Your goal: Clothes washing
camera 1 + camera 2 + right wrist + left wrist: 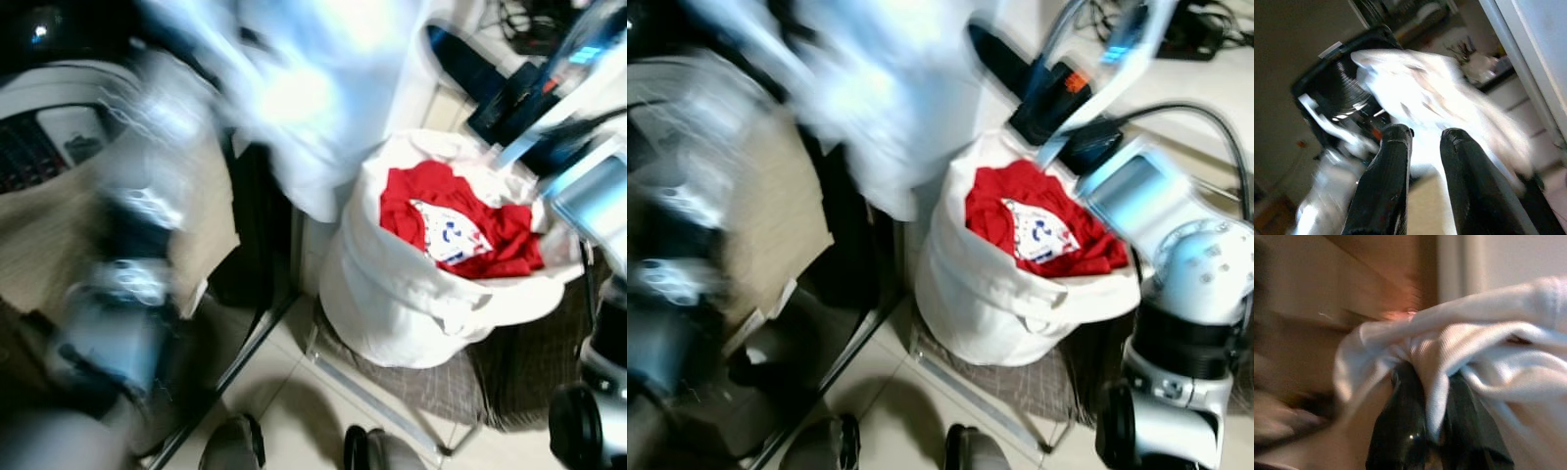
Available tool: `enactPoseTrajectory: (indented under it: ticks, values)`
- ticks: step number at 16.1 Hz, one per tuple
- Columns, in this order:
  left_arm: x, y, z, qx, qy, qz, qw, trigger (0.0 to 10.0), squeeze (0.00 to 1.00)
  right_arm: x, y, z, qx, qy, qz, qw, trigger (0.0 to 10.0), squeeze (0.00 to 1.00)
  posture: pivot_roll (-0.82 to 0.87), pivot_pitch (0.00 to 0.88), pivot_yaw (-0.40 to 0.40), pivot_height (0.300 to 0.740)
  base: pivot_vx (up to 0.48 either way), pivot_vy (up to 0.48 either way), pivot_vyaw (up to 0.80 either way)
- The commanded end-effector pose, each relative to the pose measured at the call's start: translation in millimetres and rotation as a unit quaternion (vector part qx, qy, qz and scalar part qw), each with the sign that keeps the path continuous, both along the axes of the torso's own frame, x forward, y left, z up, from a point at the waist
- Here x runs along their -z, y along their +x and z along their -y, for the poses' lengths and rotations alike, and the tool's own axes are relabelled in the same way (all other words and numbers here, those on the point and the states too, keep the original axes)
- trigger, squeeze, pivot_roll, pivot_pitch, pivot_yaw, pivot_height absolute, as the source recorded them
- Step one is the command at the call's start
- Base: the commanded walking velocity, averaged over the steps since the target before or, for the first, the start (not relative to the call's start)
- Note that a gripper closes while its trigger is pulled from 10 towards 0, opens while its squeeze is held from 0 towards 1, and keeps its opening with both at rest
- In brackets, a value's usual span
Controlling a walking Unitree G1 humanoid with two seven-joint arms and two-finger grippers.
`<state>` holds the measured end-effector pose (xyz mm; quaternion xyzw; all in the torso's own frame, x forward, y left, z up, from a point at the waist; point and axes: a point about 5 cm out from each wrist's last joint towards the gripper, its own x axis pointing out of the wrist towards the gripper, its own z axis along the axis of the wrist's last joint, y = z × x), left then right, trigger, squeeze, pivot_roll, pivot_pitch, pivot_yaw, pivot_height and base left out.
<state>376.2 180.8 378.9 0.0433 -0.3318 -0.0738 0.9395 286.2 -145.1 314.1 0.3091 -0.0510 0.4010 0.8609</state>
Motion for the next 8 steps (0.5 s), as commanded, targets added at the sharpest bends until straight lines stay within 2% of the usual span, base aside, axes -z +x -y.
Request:
enactPoseTrajectory:
  ticks: [1,2,3,4,5,6,7,8]
  values:
    - [-37.0,-5.4,-28.7,-0.082,0.007,0.052,0.995,0.0,0.00,-3.1,-5.6,-4.6,-0.005,-0.026,0.020,0.999,10.0,0.00,-0.06,0.054,-0.020,0.740,0.000,0.000,0.00]
    - [-53.5,-9.5,-44.4,-0.138,0.027,0.067,0.988,0.0,0.00,-2.8,-5.7,-4.9,-0.005,-0.032,0.021,0.999,10.0,0.00,-0.05,0.053,-0.019,0.740,0.000,0.000,0.00]
    - [-62.8,-12.5,-53.4,-0.173,0.041,0.076,0.981,0.0,0.00,-2.6,-5.6,-5.1,-0.005,-0.035,0.022,0.999,10.0,0.00,-0.05,0.053,-0.018,0.740,0.000,0.000,0.00]
    - [-82.3,-19.0,-75.6,-0.269,0.083,0.080,0.956,0.0,0.00,1.2,-5.3,-6.9,-0.002,-0.057,0.022,0.998,10.0,0.00,-0.05,0.049,-0.018,0.740,0.000,0.000,0.00]
    - [-83.5,-14.9,-91.3,-0.320,0.111,0.028,0.941,0.0,0.00,6.1,-5.4,-10.6,-0.003,-0.075,0.020,0.997,10.0,0.00,-0.04,0.048,-0.021,0.740,0.000,0.000,0.00]
    - [-69.7,-4.7,-97.3,-0.330,0.129,-0.037,0.935,0.0,0.00,9.0,-5.2,-14.1,-0.004,-0.084,0.020,0.996,10.0,0.00,-0.04,0.045,-0.023,0.740,0.000,0.000,0.00]
    - [-36.5,10.8,-99.3,-0.308,0.137,-0.136,0.932,0.0,0.00,11.6,-3.7,-17.4,-0.003,-0.093,0.018,0.995,10.0,0.00,-0.04,0.047,-0.025,0.740,0.000,0.000,0.00]
    - [-21.1,16.1,-99.8,-0.302,0.139,-0.173,0.927,3.7,0.00,12.9,-3.0,-18.6,-0.002,-0.097,0.017,0.995,10.0,0.00,-0.04,0.047,-0.026,0.740,0.000,0.000,0.00]
